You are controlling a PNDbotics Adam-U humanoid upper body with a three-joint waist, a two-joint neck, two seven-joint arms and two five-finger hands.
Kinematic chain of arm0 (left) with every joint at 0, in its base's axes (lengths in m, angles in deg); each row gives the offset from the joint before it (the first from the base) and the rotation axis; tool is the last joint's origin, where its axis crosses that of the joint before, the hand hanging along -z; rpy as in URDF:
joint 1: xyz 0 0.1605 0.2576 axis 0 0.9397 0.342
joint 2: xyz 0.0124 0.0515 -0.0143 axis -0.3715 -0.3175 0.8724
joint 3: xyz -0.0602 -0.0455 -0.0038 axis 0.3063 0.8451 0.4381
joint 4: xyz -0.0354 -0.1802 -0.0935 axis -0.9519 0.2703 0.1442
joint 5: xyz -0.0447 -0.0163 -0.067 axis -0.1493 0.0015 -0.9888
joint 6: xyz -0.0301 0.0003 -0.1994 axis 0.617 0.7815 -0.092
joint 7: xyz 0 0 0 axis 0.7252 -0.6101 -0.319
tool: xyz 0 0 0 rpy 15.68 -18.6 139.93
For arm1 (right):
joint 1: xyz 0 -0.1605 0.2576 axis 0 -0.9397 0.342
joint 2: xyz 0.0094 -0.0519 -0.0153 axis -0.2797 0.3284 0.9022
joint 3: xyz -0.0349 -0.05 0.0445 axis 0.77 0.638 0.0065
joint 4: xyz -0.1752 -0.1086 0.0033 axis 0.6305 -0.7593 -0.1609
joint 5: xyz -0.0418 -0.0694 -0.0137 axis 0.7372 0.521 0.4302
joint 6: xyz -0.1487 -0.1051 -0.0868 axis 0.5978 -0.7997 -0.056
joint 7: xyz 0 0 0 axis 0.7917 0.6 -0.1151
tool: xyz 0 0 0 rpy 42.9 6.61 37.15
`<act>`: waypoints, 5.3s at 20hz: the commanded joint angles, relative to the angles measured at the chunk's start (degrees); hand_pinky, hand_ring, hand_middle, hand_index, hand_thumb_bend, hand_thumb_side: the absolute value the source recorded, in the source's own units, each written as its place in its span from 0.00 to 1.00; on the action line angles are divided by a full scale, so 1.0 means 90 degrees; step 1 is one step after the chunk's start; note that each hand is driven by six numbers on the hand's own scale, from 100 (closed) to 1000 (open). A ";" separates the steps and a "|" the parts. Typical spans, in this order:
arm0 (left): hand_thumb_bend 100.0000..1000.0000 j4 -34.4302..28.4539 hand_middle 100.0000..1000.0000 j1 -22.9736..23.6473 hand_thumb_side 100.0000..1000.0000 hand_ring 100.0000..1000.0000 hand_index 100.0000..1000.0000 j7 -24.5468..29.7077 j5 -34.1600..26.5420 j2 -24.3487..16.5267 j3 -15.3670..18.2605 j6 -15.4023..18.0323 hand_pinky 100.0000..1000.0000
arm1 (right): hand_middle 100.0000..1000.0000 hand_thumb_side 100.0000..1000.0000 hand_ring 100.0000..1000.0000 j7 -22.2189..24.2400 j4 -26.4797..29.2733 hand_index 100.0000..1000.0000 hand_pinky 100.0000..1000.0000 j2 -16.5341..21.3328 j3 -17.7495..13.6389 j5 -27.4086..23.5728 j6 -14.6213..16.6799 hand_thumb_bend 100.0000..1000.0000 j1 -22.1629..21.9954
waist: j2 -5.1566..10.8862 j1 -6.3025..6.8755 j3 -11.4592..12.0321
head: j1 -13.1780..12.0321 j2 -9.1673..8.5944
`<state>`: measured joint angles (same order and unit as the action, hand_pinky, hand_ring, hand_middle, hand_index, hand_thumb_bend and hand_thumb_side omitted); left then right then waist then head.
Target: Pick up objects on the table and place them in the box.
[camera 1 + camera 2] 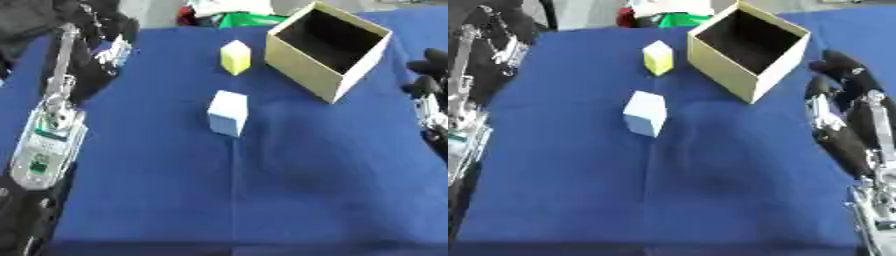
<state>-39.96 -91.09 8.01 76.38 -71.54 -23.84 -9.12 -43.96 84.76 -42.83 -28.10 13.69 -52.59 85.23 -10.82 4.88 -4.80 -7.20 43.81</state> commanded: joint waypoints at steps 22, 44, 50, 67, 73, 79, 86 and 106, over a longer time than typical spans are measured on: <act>0.78 0.2212 0.72 -0.2937 0.31 0.73 0.86 0.3825 0.1879 -0.1718 -0.2070 0.0817 0.78 | 0.70 0.45 0.87 0.0082 0.0035 0.87 0.72 0.0123 0.0047 0.0005 0.0016 0.00 -0.0054 | 0.0238 0.0099 -0.0199 | -0.0028 0.0035; 0.80 0.4394 0.72 -0.3565 0.32 0.72 0.87 0.4590 0.3090 -0.0546 -0.2274 0.1685 0.78 | 0.70 0.45 0.87 0.0103 -0.0001 0.87 0.72 0.0090 0.0062 0.0000 0.0024 0.00 -0.0059 | 0.0229 0.0118 -0.0313 | -0.0028 0.0035; 0.79 0.4545 0.71 -0.3566 0.33 0.71 0.86 0.4584 0.3157 -0.0408 -0.2304 0.1725 0.77 | 0.70 0.45 0.87 0.0104 -0.0003 0.87 0.72 0.0086 0.0061 -0.0002 0.0025 0.00 -0.0058 | 0.0229 0.0118 -0.0334 | -0.0028 0.0035; 0.71 0.4791 0.61 -0.3494 0.32 0.63 0.79 0.4536 0.3242 -0.0176 -0.2350 0.1748 0.72 | 0.70 0.45 0.87 0.0118 -0.0009 0.87 0.72 0.0086 0.0069 -0.0003 0.0028 0.00 -0.0042 | 0.0214 0.0121 -0.0340 | -0.0030 0.0035; 0.64 0.4840 0.54 -0.3459 0.27 0.56 0.74 0.4475 0.3366 -0.0142 -0.2373 0.1806 0.68 | 0.70 0.45 0.87 0.0121 -0.0009 0.87 0.72 0.0090 0.0069 -0.0004 0.0029 0.00 -0.0036 | 0.0215 0.0118 -0.0342 | -0.0032 0.0035; 0.56 0.4862 0.47 -0.3428 0.22 0.50 0.69 0.4271 0.3545 -0.0098 -0.2382 0.1845 0.65 | 0.70 0.45 0.87 0.0127 -0.0007 0.87 0.72 0.0089 0.0070 -0.0008 0.0030 0.00 -0.0030 | 0.0216 0.0115 -0.0353 | -0.0035 0.0035; 0.39 0.4843 0.38 -0.3416 0.13 0.43 0.60 0.3964 0.3664 -0.0098 -0.2379 0.1871 0.60 | 0.70 0.45 0.87 0.0124 -0.0011 0.87 0.72 0.0084 0.0066 -0.0010 0.0030 0.00 -0.0035 | 0.0221 0.0118 -0.0357 | -0.0035 0.0035; 0.33 0.4286 0.33 -0.4176 0.11 0.40 0.54 0.3543 0.3933 -0.0293 -0.2030 0.1675 0.61 | 0.70 0.45 0.87 0.0174 -0.0031 0.87 0.72 0.0107 0.0111 -0.0037 0.0037 0.00 -0.0054 | 0.0292 0.0175 -0.0466 | -0.0027 0.0035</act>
<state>-0.38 -127.02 40.50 111.07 -73.43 -43.36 6.17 -42.65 84.04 -42.70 -27.26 13.66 -52.33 84.31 -9.18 6.67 -9.07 -7.40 43.82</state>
